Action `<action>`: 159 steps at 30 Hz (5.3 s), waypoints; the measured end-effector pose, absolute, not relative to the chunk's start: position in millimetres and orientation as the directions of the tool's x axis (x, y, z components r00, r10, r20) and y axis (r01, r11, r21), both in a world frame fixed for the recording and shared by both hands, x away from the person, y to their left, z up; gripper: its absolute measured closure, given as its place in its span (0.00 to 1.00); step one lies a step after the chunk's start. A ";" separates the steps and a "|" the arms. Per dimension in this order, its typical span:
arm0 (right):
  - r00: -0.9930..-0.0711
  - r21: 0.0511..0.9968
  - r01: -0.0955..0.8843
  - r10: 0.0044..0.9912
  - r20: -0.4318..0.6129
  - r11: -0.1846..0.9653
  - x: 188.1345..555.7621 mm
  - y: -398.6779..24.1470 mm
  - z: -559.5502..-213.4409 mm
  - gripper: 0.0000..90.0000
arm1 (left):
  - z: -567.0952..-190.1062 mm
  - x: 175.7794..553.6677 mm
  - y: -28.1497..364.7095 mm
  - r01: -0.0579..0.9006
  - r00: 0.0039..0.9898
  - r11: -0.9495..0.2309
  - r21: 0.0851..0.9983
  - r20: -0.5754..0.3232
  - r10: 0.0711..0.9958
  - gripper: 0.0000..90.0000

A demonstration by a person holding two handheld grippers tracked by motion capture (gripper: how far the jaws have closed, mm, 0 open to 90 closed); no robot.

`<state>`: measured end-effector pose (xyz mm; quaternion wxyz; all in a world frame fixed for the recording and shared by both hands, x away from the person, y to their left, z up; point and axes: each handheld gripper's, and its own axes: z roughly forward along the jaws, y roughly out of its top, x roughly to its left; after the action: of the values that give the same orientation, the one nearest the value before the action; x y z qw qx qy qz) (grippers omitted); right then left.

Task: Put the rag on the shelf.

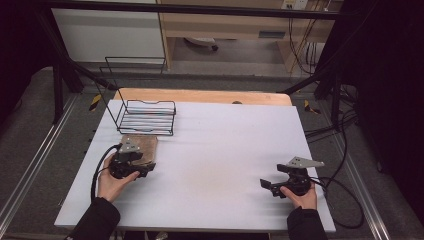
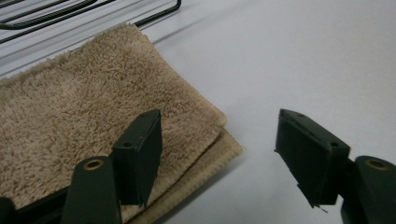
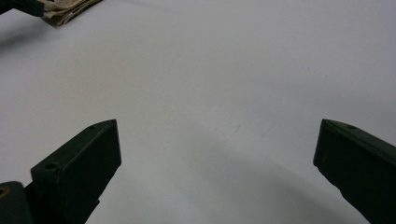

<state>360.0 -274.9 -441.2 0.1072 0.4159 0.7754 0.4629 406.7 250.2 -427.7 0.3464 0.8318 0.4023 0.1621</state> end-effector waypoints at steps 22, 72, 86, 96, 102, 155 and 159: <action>-0.629 0.808 0.545 0.747 0.215 0.226 360.6 -274.4 -441.9 0.02 | -442.4 418.3 241.2 0.584 0.574 -0.459 0.669 0.059 0.817 0.68; -0.630 0.808 0.547 0.742 0.227 0.217 360.3 -275.1 -440.8 0.02 | -418.4 403.0 252.1 0.567 0.619 -0.435 0.700 -0.013 0.785 0.94; -0.635 0.808 0.545 0.740 0.223 0.224 360.3 -272.8 -441.6 0.02 | -420.1 371.0 231.3 0.530 0.703 -0.482 0.697 -0.043 0.710 0.94; -0.636 0.808 0.544 0.739 0.222 0.225 360.3 -271.4 -441.7 0.02 | -425.5 351.0 238.8 0.533 0.725 -0.497 0.685 -0.066 0.686 0.94; -0.639 0.802 0.549 0.736 0.221 0.236 360.2 -267.4 -441.1 0.02 | -429.2 348.4 239.5 0.541 0.719 -0.495 0.680 -0.069 0.691 0.91; -0.819 0.760 0.454 0.553 0.151 0.465 448.0 -0.9 -426.1 0.25 | -424.2 366.3 322.7 0.586 0.551 -0.227 0.778 -0.177 0.815 0.08; -0.828 0.749 0.458 0.537 0.162 0.479 454.5 15.2 -433.4 0.37 | -425.4 366.6 322.6 0.588 0.551 -0.229 0.776 -0.176 0.816 0.09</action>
<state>454.5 15.2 -433.4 0.0474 0.2898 0.8586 0.4203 366.6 322.6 -425.4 0.4231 0.7723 0.4543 0.1348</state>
